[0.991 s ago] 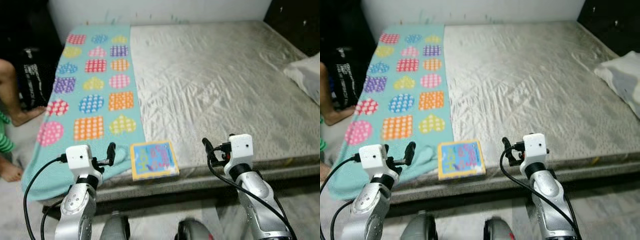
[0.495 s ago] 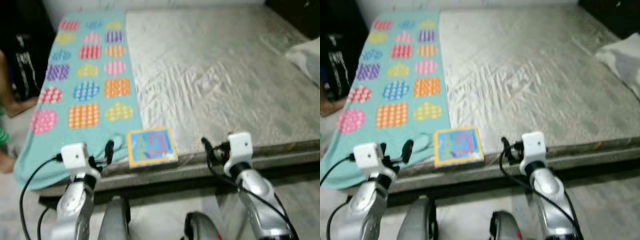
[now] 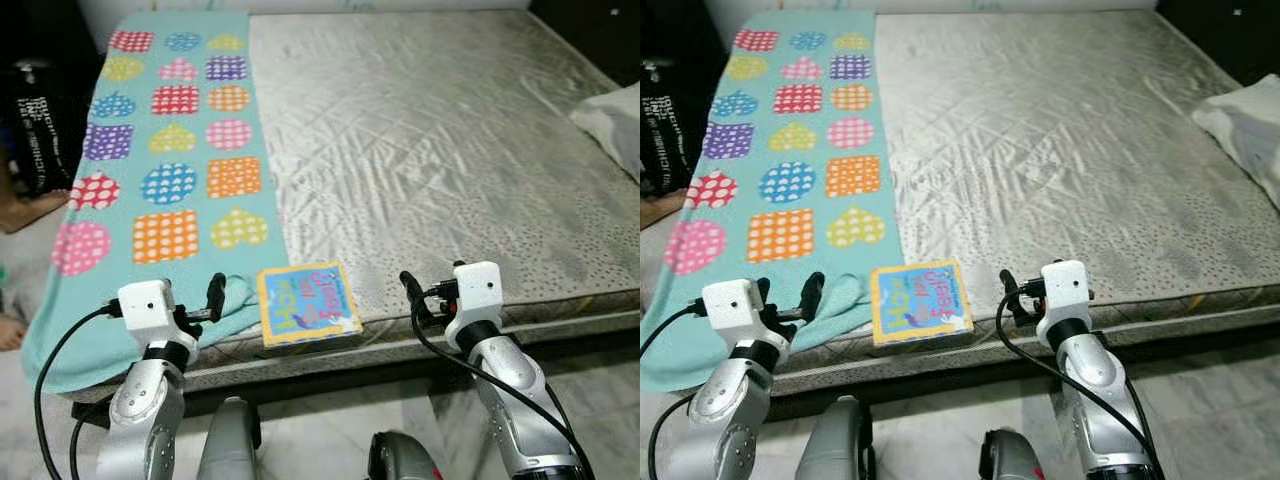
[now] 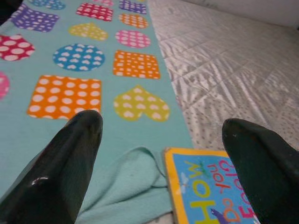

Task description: Clean up the room

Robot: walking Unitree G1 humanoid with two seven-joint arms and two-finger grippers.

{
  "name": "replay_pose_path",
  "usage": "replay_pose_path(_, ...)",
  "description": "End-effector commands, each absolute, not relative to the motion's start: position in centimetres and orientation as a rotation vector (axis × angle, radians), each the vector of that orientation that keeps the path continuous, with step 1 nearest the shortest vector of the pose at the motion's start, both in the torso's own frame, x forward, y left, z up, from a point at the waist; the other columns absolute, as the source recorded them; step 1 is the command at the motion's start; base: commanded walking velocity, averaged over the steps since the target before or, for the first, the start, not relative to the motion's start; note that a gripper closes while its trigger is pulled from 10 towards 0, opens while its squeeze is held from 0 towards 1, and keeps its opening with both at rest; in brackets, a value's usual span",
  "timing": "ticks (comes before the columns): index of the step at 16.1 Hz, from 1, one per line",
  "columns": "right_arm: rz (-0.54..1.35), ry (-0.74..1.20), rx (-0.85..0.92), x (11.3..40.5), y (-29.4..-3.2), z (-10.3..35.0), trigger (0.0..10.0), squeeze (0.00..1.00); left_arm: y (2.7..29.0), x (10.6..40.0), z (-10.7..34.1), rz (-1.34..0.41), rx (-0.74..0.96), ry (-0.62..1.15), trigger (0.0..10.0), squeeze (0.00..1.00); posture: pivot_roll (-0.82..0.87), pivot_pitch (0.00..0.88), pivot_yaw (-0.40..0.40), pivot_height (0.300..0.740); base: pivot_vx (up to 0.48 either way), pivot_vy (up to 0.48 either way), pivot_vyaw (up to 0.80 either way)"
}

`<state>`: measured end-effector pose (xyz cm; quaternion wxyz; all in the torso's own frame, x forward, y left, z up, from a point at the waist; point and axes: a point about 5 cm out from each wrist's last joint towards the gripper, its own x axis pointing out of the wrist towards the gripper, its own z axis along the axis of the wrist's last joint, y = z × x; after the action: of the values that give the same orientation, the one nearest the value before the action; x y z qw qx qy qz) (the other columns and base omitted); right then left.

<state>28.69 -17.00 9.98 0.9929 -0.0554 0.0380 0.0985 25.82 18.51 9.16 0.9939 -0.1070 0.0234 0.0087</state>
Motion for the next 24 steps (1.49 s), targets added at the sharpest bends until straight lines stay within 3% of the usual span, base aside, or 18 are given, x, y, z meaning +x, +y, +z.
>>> replay_pose_path(1,0.188,0.086,-0.118,28.44,-17.33,9.78,10.0,0.0,18.49,25.72,9.22,0.007,-0.215,0.049,10.0,0.0,0.02,0.187,-0.011,0.636,0.322,0.0,0.0)
replay_pose_path(12,0.187,0.082,-0.121,28.46,-17.38,9.82,10.0,0.0,18.31,25.95,9.18,-0.005,-0.22,0.058,10.0,0.0,0.02,0.192,-0.007,0.636,0.311,0.0,0.0)
replay_pose_path(16,0.199,0.085,-0.126,28.32,-17.35,9.7,10.0,0.0,18.22,26.01,8.89,0.014,-0.207,0.081,10.0,0.0,0.02,0.194,-0.006,0.636,0.0,0.0,0.0)
replay_pose_path(24,0.22,0.088,-0.129,28.09,-17.22,9.61,10.0,0.0,18.21,25.94,8.8,0.024,-0.207,0.092,10.0,0.0,0.02,0.204,-0.006,0.536,0.0,0.0,0.0)
